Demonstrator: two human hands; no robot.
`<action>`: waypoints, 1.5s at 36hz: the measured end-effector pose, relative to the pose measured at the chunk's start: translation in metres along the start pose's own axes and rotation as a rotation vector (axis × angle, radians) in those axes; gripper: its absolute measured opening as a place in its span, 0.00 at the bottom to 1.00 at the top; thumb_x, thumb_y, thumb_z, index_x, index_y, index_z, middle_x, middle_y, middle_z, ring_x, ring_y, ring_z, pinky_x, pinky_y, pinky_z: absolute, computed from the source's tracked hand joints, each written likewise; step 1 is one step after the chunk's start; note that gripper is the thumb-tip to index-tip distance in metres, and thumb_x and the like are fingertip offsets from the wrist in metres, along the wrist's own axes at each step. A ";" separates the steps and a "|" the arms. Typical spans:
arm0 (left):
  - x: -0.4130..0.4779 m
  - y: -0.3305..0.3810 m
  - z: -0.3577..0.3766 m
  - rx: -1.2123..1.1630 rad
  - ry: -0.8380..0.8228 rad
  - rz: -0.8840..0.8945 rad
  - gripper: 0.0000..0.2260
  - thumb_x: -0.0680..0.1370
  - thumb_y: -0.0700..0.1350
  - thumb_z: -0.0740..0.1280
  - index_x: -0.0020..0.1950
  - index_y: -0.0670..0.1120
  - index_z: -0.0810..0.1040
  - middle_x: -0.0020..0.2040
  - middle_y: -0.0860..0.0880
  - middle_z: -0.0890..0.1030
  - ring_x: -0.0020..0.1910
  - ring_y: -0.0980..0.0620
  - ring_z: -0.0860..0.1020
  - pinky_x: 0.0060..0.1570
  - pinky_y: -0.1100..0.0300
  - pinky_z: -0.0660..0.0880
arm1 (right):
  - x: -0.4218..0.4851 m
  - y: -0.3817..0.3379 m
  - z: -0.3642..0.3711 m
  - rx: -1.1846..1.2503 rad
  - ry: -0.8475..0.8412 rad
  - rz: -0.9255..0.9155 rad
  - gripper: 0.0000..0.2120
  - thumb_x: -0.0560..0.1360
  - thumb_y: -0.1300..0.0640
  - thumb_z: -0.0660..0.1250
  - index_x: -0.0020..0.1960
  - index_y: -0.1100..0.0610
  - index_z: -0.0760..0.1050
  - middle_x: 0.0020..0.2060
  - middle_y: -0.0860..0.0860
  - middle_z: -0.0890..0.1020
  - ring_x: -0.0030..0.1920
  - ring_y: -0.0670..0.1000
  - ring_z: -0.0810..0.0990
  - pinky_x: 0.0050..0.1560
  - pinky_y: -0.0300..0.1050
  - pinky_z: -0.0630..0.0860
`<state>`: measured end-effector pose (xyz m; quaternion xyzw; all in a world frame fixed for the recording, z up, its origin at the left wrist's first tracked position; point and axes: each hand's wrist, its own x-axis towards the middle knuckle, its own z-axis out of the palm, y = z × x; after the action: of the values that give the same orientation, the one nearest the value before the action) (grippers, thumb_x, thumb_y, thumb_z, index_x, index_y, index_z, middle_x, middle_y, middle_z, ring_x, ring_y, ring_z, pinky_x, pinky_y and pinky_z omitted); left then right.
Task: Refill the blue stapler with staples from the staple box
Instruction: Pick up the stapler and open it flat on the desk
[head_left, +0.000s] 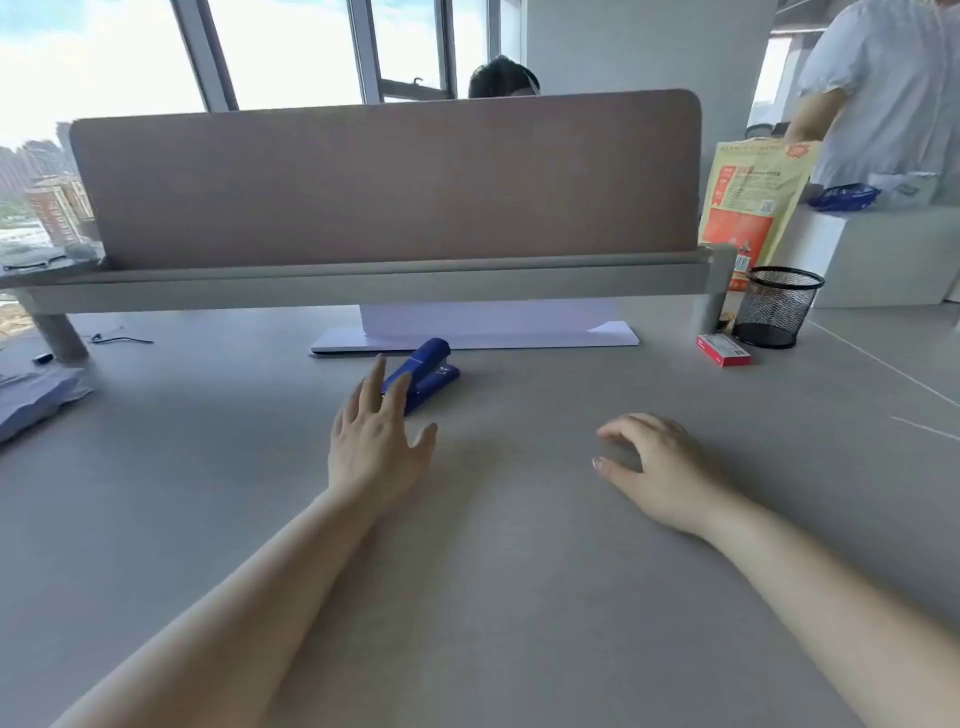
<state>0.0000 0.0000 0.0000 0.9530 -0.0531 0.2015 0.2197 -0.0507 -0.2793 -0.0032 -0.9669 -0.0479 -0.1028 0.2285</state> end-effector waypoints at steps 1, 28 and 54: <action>0.008 -0.001 0.004 0.029 0.005 0.011 0.27 0.74 0.53 0.63 0.71 0.53 0.58 0.78 0.50 0.49 0.75 0.47 0.53 0.72 0.51 0.54 | 0.003 0.000 0.002 0.016 0.008 0.013 0.15 0.73 0.48 0.64 0.58 0.52 0.73 0.60 0.49 0.77 0.63 0.52 0.71 0.64 0.48 0.68; -0.075 0.050 -0.003 -0.048 -0.262 0.376 0.27 0.77 0.51 0.54 0.74 0.57 0.48 0.75 0.63 0.48 0.75 0.60 0.43 0.74 0.57 0.43 | -0.009 -0.006 -0.008 0.179 -0.106 0.069 0.19 0.72 0.45 0.65 0.60 0.49 0.73 0.69 0.46 0.71 0.67 0.49 0.70 0.68 0.47 0.66; -0.063 0.071 0.010 -0.183 -0.095 0.340 0.18 0.79 0.54 0.53 0.69 0.58 0.64 0.70 0.59 0.70 0.73 0.56 0.60 0.73 0.50 0.47 | -0.013 -0.018 0.001 0.638 -0.021 0.035 0.15 0.69 0.51 0.72 0.55 0.45 0.77 0.54 0.42 0.80 0.58 0.45 0.76 0.55 0.39 0.69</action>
<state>-0.0676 -0.0675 -0.0061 0.9149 -0.2417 0.1849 0.2653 -0.0654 -0.2630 0.0006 -0.8481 -0.0634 -0.0688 0.5215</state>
